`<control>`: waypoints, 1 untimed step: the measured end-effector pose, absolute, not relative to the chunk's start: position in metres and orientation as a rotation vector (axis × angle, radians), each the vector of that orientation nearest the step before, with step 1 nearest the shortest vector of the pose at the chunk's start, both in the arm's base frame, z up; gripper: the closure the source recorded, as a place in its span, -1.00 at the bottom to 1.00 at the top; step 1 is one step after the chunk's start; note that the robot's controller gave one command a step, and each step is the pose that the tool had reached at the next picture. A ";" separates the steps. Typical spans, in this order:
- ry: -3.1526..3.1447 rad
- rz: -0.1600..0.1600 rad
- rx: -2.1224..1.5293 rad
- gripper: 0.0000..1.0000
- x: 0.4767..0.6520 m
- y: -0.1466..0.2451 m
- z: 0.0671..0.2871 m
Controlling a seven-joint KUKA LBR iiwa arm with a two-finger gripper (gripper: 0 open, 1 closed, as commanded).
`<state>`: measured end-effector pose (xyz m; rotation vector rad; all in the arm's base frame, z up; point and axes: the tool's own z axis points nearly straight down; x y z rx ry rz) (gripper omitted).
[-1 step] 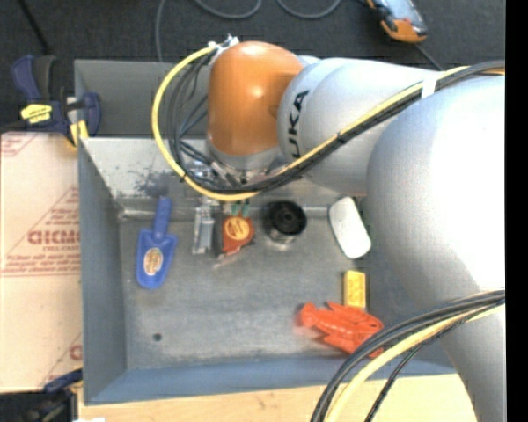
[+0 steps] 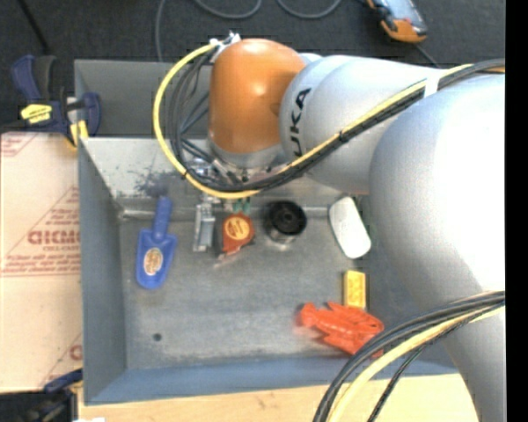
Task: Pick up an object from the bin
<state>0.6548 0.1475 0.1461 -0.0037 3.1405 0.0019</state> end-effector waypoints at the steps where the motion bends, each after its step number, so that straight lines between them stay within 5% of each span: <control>1: 3.131 0.000 -0.144 -1.00 0.652 0.085 0.091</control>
Offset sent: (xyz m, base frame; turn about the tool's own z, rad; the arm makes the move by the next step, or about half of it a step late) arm -0.0088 -0.0951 -0.0198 -0.1914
